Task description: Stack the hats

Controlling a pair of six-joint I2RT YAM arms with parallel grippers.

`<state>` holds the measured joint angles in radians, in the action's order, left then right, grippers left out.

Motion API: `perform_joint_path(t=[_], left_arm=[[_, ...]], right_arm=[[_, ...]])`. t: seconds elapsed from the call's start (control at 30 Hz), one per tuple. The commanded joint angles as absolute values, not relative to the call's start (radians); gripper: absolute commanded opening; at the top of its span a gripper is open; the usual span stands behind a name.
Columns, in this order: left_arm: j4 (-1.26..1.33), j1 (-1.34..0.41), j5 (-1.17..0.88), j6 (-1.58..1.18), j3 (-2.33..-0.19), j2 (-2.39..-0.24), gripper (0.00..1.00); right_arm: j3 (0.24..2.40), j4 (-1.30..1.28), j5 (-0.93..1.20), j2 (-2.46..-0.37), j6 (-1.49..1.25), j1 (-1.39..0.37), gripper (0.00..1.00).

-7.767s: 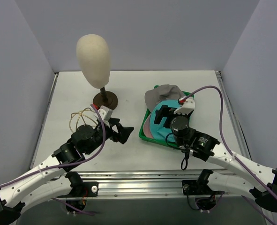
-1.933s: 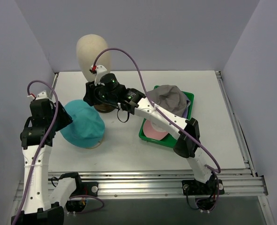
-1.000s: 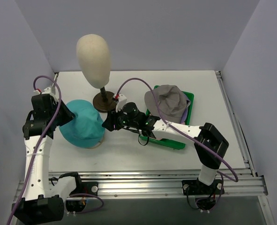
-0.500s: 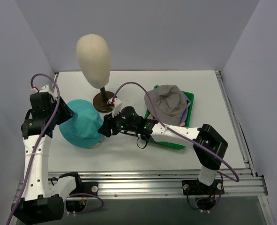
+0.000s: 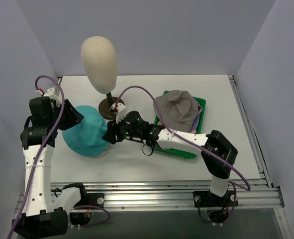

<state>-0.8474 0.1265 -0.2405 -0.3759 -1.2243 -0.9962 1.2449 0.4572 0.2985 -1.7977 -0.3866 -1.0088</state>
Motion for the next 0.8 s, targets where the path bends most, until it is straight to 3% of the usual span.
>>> perform_joint_path(t=[0.0, 0.13, 0.43, 0.53, 0.77], left_arm=[[-0.796, 0.133, -0.256, -0.353, -1.218, -1.005, 0.51], [-0.793, 0.132, -0.252, -0.342, -1.21, -1.006, 0.51], [-0.788, 0.132, -0.198, -0.348, -1.178, -1.037, 0.5], [-0.784, 0.132, -0.189, -0.353, -1.167, -1.045, 0.5], [-0.807, 0.133, -0.04, -0.388, -1.17, -1.042, 0.5]], right_arm=[[1.304, 0.459, 0.308, -1.821, -0.351, -1.006, 0.43], [1.312, 0.437, 0.285, -1.825, -0.344, -1.005, 0.52], [1.305, 0.439, 0.284, -1.819, -0.339, -0.999, 0.52], [1.324, 0.437, 0.291, -1.824, -0.333, -0.997, 0.45], [1.354, 0.42, 0.298, -1.822, -0.319, -0.997, 0.13]])
